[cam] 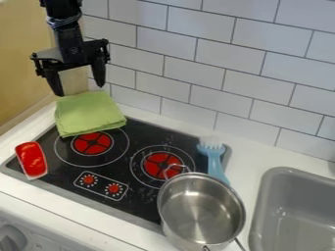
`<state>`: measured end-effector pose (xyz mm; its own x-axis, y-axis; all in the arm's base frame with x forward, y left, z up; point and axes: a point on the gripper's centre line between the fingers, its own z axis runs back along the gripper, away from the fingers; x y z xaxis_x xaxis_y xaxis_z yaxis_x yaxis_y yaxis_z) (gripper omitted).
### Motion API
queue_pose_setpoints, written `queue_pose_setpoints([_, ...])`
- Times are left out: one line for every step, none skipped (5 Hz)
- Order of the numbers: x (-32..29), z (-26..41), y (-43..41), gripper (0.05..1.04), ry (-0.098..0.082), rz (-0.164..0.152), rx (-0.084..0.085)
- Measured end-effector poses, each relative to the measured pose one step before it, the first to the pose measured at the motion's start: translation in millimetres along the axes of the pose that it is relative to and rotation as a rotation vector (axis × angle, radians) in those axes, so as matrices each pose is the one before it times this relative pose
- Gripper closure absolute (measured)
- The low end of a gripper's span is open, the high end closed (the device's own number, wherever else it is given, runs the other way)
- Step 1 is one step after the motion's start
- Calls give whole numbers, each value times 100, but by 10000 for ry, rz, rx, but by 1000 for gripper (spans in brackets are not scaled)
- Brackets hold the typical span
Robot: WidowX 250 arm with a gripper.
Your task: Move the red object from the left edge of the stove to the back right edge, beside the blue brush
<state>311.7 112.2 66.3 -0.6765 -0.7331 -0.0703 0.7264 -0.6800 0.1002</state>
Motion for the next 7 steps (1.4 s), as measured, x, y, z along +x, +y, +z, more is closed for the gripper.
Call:
queue_pose_setpoints([1449, -1496, -638, 85, -596, 69, -287])
queue_pose_setpoints([445, -5, -259, 85, -208, 263, -97])
queue_pose_setpoints([937, 1166, -409, 85, 38, 158, -12])
queue_pose_setpoints([1346, 479, -1275, 85, -184, 366, -437])
queue_pose_setpoints([1966, -86, -1452, 85, -210, 188, -310])
queue_pose_setpoints([1479, -1335, -1786, 85, -419, 247, -460])
queue_pose_setpoints([85, -713, -2114, 85, -44, 556, -751])
